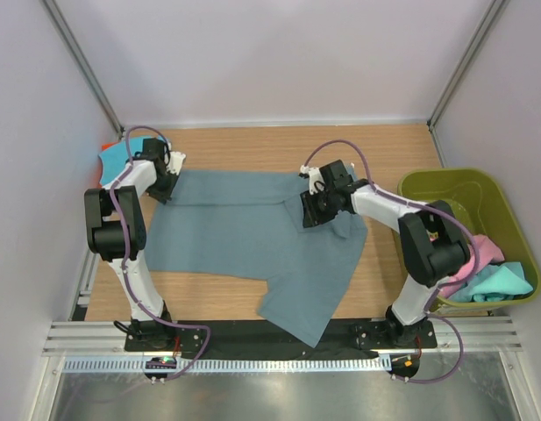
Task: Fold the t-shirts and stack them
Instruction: Fold the tshirt
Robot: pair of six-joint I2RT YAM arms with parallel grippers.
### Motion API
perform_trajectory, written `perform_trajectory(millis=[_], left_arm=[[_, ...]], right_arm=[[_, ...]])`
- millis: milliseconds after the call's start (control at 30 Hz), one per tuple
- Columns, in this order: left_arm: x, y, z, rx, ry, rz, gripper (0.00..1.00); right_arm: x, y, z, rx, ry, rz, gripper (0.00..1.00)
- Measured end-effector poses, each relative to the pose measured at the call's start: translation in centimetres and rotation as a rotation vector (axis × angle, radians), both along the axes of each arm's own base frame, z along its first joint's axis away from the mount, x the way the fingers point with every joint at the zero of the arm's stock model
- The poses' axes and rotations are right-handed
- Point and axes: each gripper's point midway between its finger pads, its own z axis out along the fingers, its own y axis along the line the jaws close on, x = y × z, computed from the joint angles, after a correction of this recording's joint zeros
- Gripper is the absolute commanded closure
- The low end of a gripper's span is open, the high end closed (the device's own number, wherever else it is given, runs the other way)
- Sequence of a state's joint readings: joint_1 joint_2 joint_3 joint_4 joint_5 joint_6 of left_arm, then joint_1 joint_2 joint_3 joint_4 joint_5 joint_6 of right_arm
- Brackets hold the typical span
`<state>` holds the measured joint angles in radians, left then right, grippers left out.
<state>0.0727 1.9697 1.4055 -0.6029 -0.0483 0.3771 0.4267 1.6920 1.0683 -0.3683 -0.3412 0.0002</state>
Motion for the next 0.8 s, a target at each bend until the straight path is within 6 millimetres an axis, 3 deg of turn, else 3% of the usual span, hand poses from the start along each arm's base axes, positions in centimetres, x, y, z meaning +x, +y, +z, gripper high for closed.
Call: perform_trajectory(millis=[167,333,533,800], left_arm=[[-0.3,0.0,-0.3,-0.002,0.006,0.003,1.00],[-0.5,0.0,-0.6,-0.002,0.012,0.003,1.00],[-0.4,0.0,-0.6,-0.002,0.010,0.003,1.00],[-0.4,0.0,-0.6,-0.002,0.010,0.003,1.00]], right_arm=[[1.3,0.4,-3.1,-0.075,0.030,0.036,0.62],[2.6,2.2,-2.9,-0.090,-0.017,0.087,0.62],[2.1,4.0,-2.3,-0.093,-0.046,0.140,0.62],[0.7,3.7,-3.0,-0.124,-0.037,0.157,0.62]])
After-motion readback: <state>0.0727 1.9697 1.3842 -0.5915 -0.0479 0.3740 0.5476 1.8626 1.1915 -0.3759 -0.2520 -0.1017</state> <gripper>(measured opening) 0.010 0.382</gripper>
